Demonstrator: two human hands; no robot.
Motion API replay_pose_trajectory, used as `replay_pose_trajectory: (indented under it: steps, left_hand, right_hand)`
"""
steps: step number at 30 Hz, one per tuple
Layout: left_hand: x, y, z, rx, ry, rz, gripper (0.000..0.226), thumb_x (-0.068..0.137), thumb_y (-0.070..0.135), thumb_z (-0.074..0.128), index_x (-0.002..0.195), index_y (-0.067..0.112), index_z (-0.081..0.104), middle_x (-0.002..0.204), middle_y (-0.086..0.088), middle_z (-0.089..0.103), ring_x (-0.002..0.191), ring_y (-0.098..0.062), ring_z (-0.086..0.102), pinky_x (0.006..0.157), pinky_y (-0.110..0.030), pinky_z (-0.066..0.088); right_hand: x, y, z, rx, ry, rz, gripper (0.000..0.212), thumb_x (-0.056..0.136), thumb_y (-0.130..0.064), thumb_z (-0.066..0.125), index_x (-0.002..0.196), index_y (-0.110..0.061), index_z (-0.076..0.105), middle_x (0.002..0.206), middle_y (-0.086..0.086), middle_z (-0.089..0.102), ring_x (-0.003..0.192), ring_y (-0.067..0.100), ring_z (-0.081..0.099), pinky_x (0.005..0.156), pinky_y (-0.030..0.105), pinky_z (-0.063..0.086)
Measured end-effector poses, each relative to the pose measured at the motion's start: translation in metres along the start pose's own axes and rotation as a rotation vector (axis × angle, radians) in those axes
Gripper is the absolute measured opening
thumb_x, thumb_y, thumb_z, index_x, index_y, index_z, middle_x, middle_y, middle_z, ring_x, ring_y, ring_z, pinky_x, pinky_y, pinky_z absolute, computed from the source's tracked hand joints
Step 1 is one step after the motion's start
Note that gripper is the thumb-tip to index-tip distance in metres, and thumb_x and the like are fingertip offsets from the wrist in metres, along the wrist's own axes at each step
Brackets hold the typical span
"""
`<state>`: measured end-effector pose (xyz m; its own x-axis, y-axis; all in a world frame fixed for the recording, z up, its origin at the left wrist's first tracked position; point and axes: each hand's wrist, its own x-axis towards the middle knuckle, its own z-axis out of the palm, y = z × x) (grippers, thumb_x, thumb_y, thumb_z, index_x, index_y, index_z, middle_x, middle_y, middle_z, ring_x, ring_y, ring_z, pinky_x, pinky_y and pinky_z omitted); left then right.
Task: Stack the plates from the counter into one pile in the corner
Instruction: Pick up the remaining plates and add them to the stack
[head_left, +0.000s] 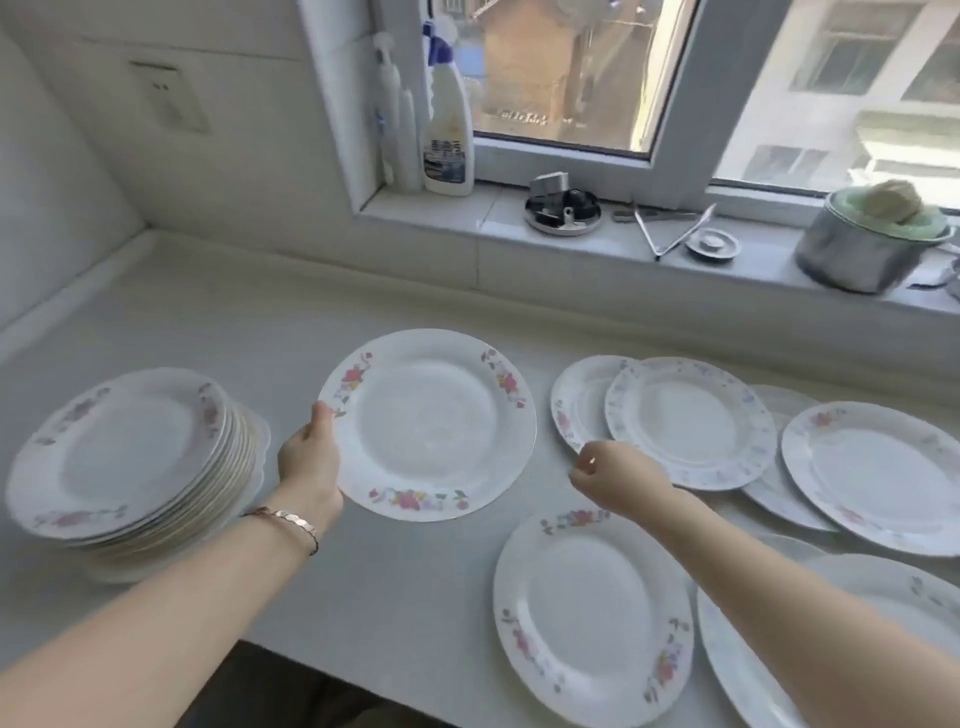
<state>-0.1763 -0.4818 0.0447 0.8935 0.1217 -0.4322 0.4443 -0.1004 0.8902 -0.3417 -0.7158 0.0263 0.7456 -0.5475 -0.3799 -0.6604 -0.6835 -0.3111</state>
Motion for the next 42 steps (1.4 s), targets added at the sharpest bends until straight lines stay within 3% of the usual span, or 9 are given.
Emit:
replay_pose_trajectory:
  steps: [3,6,11,15,22,27,30,36,42]
  left_hand:
    - [0.038,0.018,-0.056,-0.054,0.099,-0.004,0.026,0.091,0.042,0.048,0.091,0.018,0.057,0.083,0.002,0.059,0.079,-0.022,0.057,0.073,-0.031,0.049]
    - [0.078,0.031,-0.116,-0.124,0.179,-0.020,0.036,0.091,0.045,0.048,0.074,0.014,0.057,0.075,0.002,0.058,0.063,-0.017,0.056,0.054,-0.027,0.046]
    - [0.143,0.047,-0.203,-0.141,0.336,-0.029,0.039,0.093,0.042,0.048,0.111,0.010,0.061,0.096,-0.008,0.059,0.082,-0.025,0.058,0.069,-0.033,0.049]
    - [0.190,0.047,-0.251,-0.067,0.388,-0.018,0.036,0.094,0.039,0.048,0.083,0.007,0.060,0.084,-0.009,0.057,0.084,-0.023,0.052,0.074,-0.031,0.042]
    - [0.227,0.028,-0.266,-0.050,0.304,-0.076,0.036,0.093,0.035,0.052,0.071,0.007,0.057,0.074,-0.008,0.055,0.078,-0.022,0.050,0.072,-0.030,0.041]
    - [0.233,0.016,-0.261,-0.007,0.267,-0.082,0.041,0.094,0.035,0.050,0.064,0.008,0.051,0.069,-0.008,0.048,0.068,-0.021,0.043,0.052,-0.027,0.032]
    - [0.234,0.013,-0.264,0.218,0.221,-0.005,0.038,0.093,0.033,0.050,0.067,0.004,0.050,0.059,-0.006,0.040,0.056,-0.020,0.035,0.048,-0.027,0.025]
    - [0.231,0.021,-0.281,0.938,0.032,0.170,0.041,0.084,0.046,0.056,0.067,0.009,0.056,0.057,-0.001,0.054,0.053,-0.022,0.051,0.045,-0.025,0.032]
    - [0.222,0.021,-0.287,1.301,0.140,0.241,0.050,0.090,0.056,0.042,0.090,0.008,0.056,0.074,-0.004,0.060,0.068,-0.028,0.058,0.053,-0.027,0.037]
  right_hand:
    - [0.021,-0.068,0.012,-0.052,-0.011,-0.106,0.022,0.084,-0.027,0.047,0.092,-0.018,0.066,0.093,0.002,0.068,0.092,0.025,0.062,0.070,0.028,0.048]
    - [0.040,-0.137,0.032,-0.081,0.004,-0.171,0.024,0.085,-0.031,0.048,0.099,-0.022,0.064,0.105,0.001,0.067,0.096,0.023,0.062,0.065,0.023,0.039]
    - [0.063,-0.239,0.075,-0.113,-0.058,-0.247,0.024,0.086,-0.031,0.049,0.101,-0.020,0.064,0.109,0.002,0.067,0.099,0.022,0.062,0.073,0.025,0.045]
    - [0.075,-0.297,0.102,-0.137,-0.090,-0.231,0.024,0.086,-0.035,0.049,0.102,-0.025,0.063,0.110,-0.001,0.066,0.100,0.021,0.062,0.072,0.023,0.043]
    - [0.090,-0.337,0.118,-0.175,-0.121,-0.187,0.022,0.086,-0.036,0.048,0.100,-0.026,0.063,0.106,-0.002,0.066,0.095,0.020,0.062,0.069,0.023,0.041]
    - [0.096,-0.339,0.121,-0.202,-0.118,-0.167,0.021,0.085,-0.035,0.047,0.098,-0.028,0.063,0.103,-0.003,0.067,0.085,0.018,0.061,0.068,0.022,0.040]
    - [0.096,-0.335,0.121,-0.204,-0.135,-0.165,0.022,0.085,-0.034,0.047,0.098,-0.027,0.063,0.103,-0.004,0.067,0.084,0.018,0.061,0.067,0.022,0.041]
    - [0.098,-0.326,0.117,-0.207,-0.143,-0.163,0.022,0.085,-0.035,0.047,0.098,-0.027,0.063,0.105,-0.004,0.066,0.090,0.018,0.063,0.069,0.022,0.043]
    - [0.098,-0.320,0.117,-0.217,-0.160,-0.175,0.023,0.086,-0.035,0.046,0.100,-0.027,0.063,0.104,-0.004,0.067,0.090,0.018,0.063,0.070,0.023,0.044]
